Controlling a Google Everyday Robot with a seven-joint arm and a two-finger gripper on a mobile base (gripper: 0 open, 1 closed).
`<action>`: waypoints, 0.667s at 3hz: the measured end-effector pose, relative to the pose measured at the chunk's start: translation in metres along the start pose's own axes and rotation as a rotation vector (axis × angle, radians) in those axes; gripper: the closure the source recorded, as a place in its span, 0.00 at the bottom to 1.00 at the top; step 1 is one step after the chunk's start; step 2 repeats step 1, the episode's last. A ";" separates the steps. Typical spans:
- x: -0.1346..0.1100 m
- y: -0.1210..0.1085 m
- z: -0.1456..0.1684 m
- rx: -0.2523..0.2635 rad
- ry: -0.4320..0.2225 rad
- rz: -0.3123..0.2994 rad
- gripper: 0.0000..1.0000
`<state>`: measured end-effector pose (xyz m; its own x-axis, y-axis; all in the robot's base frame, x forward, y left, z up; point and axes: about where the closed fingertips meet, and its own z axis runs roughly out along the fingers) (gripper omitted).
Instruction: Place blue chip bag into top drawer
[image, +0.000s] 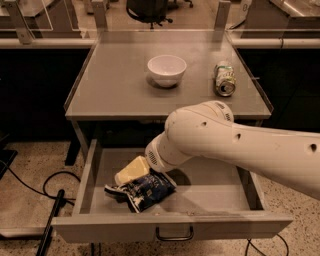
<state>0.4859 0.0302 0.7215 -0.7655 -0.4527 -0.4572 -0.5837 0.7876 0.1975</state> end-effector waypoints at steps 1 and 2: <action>0.000 0.000 0.000 0.000 0.000 0.000 0.00; 0.000 0.000 0.000 0.000 0.000 0.000 0.00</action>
Offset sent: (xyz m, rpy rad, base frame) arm 0.0000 0.0000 0.0000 0.0000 0.0000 0.0000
